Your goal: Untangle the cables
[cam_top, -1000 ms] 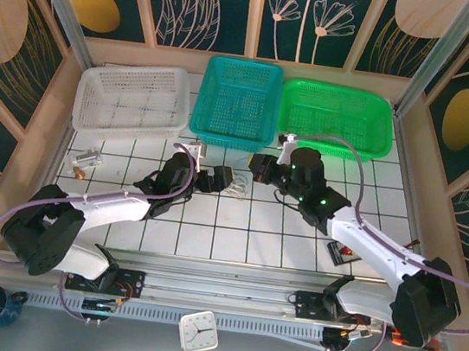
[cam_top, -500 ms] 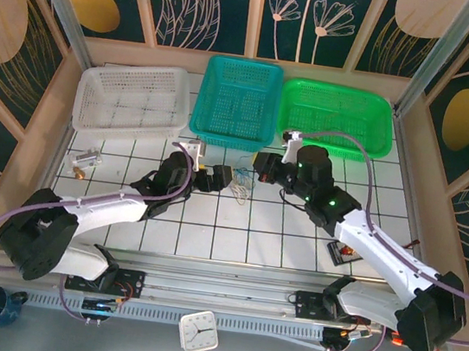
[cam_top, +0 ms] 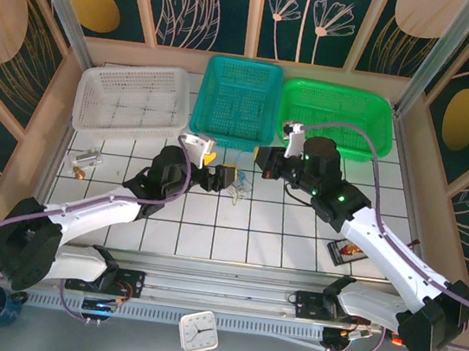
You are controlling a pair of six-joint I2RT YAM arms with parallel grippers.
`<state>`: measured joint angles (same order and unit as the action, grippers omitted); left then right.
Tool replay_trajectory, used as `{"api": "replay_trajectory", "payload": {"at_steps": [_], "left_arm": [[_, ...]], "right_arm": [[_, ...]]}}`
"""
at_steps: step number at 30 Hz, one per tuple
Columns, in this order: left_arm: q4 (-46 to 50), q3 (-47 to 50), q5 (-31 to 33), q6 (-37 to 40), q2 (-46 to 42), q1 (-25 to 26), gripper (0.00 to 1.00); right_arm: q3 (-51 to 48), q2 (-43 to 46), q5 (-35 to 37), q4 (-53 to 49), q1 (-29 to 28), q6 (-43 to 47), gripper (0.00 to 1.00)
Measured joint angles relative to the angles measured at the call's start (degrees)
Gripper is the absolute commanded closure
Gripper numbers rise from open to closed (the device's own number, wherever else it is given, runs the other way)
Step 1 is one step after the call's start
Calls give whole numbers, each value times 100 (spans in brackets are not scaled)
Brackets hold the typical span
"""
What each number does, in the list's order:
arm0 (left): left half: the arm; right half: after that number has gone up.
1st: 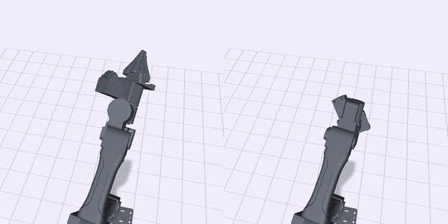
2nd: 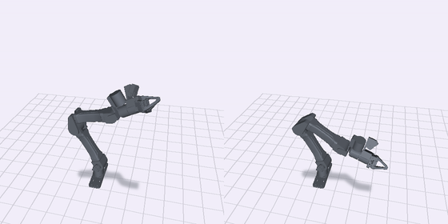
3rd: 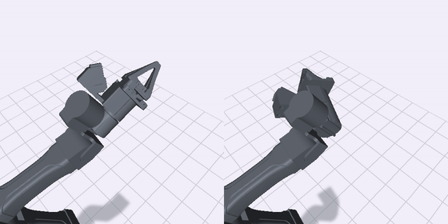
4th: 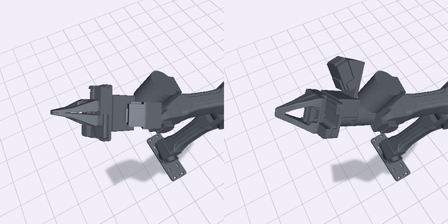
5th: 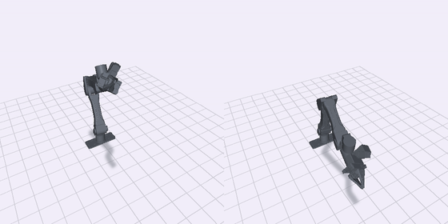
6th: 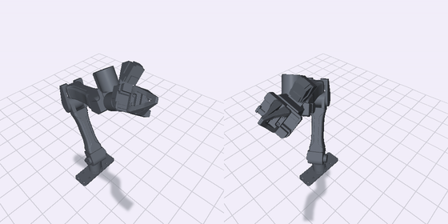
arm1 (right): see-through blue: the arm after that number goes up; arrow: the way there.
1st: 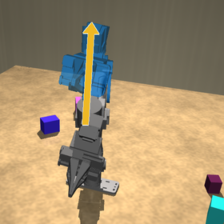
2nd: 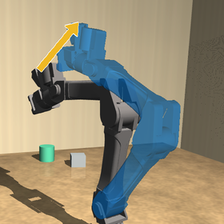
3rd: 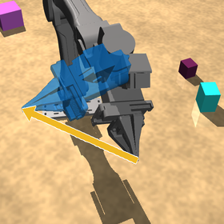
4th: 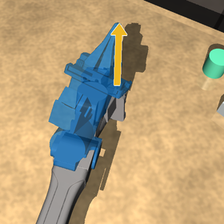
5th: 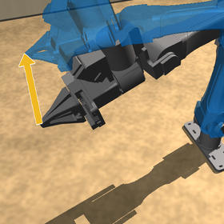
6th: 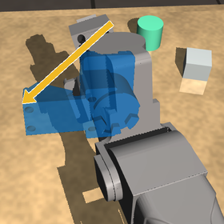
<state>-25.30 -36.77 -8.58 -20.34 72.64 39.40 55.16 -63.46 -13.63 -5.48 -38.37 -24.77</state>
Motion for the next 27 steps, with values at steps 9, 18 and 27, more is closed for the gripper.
{"api": "replay_trajectory", "payload": {"at_steps": [9, 18, 27], "left_arm": [[-20, -365, -367, 1019, -17, 2, 14], [-17, -492, -446, 1757, 111, 136, 21], [-20, -560, -407, 1991, 238, 153, 36]], "right_arm": [[85, -11, -699, -273, 319, 474, 100], [157, -240, -1217, -345, 326, 649, 100], [181, -424, -1486, -341, 326, 643, 100]]}}
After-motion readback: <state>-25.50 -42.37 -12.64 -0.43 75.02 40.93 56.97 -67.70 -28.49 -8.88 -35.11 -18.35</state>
